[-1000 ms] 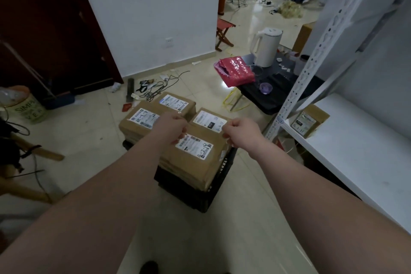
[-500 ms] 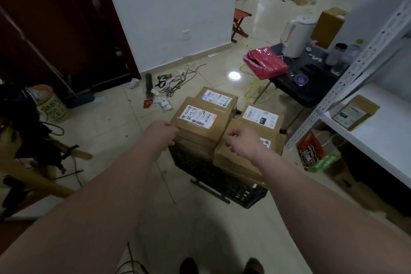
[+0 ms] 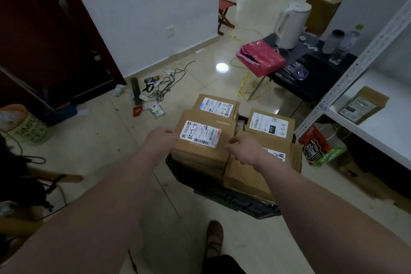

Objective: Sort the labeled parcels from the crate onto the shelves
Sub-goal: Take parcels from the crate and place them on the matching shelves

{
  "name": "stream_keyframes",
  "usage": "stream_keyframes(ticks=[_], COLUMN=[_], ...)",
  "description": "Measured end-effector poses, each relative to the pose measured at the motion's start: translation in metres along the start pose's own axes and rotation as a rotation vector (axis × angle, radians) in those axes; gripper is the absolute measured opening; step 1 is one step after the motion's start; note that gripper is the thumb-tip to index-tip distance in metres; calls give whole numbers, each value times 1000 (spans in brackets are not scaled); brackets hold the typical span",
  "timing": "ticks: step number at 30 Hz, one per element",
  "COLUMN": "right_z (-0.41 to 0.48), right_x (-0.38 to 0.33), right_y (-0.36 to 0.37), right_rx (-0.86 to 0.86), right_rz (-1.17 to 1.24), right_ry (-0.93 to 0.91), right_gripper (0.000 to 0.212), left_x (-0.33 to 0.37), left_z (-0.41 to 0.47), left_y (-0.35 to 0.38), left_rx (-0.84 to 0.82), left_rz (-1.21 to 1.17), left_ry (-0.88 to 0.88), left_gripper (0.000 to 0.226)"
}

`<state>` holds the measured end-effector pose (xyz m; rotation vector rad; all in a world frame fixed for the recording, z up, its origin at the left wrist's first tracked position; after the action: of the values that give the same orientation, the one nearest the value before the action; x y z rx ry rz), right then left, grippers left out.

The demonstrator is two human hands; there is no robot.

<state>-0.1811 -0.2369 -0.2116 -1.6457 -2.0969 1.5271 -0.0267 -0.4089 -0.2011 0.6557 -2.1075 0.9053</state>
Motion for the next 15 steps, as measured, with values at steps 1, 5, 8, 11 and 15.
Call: stream_keyframes(ticks=[1, 5, 8, 11, 15], right_z=[9, 35, 50, 59, 69], right_x=[-1, -7, -9, -8, -2], right_y=[-2, -8, -9, -6, -2], right_rx=[-2, -4, 1, 31, 34], right_rz=[5, 5, -6, 22, 97], right_ry=[12, 73, 101, 123, 208], right_gripper=[43, 47, 47, 41, 33], left_x=[4, 16, 21, 21, 19], left_z=[12, 56, 82, 97, 121], left_y=[-1, -3, -2, 3, 13], left_rx=[0, -17, -31, -67, -159], left_rz=[18, 78, 104, 161, 249], left_ry=[-7, -48, -59, -58, -103], left_gripper=[10, 39, 40, 32, 49])
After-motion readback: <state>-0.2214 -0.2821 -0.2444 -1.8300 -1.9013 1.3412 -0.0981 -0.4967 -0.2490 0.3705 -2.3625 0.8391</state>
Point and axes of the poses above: each hand's wrist, its own z-axis towards the middle knuckle, its own y-axis out of the palm, x = y × z, the point moved 6 cm from there along z, towards the middle knuckle, and after that the axes turned 11 degrees about -z, right-handed, at the moved point
